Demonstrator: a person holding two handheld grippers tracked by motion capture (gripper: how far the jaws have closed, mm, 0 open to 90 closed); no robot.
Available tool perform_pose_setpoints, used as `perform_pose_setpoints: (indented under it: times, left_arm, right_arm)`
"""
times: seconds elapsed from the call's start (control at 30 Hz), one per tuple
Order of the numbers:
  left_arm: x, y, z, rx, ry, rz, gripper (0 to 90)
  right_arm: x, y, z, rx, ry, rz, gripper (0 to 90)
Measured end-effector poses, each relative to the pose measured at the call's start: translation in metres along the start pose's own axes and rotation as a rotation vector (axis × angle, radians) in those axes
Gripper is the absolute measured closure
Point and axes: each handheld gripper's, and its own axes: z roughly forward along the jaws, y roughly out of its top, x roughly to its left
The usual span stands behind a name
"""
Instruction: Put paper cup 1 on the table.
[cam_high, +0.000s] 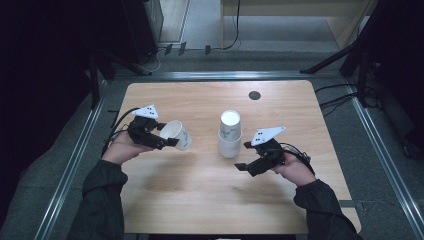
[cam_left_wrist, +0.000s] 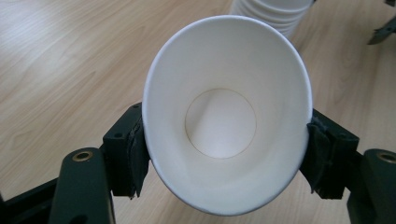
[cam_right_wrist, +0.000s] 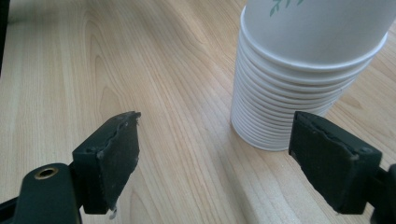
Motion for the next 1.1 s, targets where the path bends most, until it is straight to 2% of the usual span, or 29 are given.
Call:
perform_pose_setpoints:
  times: [0.07,0.2,0.63,0.77,1.0,1.1]
  left_arm:
    - [0.006,-0.002,-0.002,0.004,0.020,-0.033,27.9]
    - [0.015,-0.004,-0.006,0.020,0.073,-0.062,27.9]
    - [0.047,-0.024,-0.029,0.039,0.178,-0.162,27.9]
    - [0.052,-0.030,-0.031,0.081,0.241,-0.173,27.5]
    - [0.058,-0.033,-0.027,0.124,0.307,-0.199,27.1]
    - [0.060,-0.034,-0.021,0.152,0.322,-0.204,27.0]
  right_arm:
    - [0.000,0.000,0.000,0.003,0.001,-0.001,16.6]
    - [0.000,0.000,0.001,0.002,0.004,-0.004,16.6]
    - [0.000,-0.001,0.003,0.017,0.007,-0.012,16.9]
    - [0.000,-0.001,0.004,0.020,0.012,-0.010,16.9]
    - [0.002,-0.002,0.007,0.034,0.019,-0.017,17.1]
    - [0.002,-0.002,0.007,0.037,0.021,-0.017,17.1]
